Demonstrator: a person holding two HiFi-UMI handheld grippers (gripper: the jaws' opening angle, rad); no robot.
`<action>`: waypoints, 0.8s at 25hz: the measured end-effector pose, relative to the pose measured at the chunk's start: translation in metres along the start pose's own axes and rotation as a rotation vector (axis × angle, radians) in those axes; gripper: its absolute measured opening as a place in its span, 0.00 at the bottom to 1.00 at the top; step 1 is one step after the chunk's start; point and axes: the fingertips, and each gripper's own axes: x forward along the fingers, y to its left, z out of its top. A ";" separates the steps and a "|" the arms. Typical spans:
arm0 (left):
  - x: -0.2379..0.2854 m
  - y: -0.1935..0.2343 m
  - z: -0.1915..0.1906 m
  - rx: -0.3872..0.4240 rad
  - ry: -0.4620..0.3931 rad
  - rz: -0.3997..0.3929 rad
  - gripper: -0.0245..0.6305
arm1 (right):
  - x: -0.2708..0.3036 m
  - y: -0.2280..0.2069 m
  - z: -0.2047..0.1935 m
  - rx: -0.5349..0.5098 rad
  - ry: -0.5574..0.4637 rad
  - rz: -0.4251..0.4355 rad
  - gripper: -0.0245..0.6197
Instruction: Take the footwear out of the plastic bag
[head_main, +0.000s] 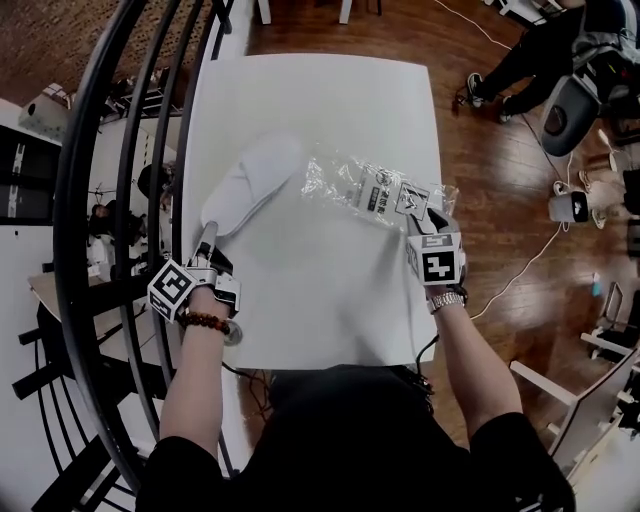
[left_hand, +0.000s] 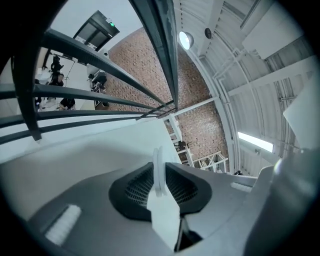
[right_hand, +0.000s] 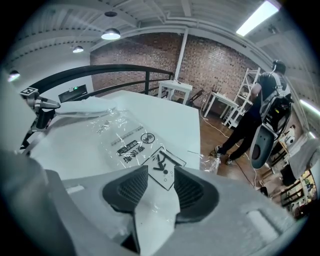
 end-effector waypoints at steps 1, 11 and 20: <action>0.001 -0.002 -0.004 0.026 0.022 0.006 0.18 | -0.002 0.001 0.002 -0.003 -0.005 0.003 0.26; -0.004 0.006 -0.042 0.270 0.192 0.159 0.45 | -0.019 0.013 0.008 -0.029 -0.062 0.042 0.27; -0.037 -0.006 -0.078 0.332 0.182 0.199 0.49 | -0.042 0.024 0.003 -0.076 -0.146 0.119 0.27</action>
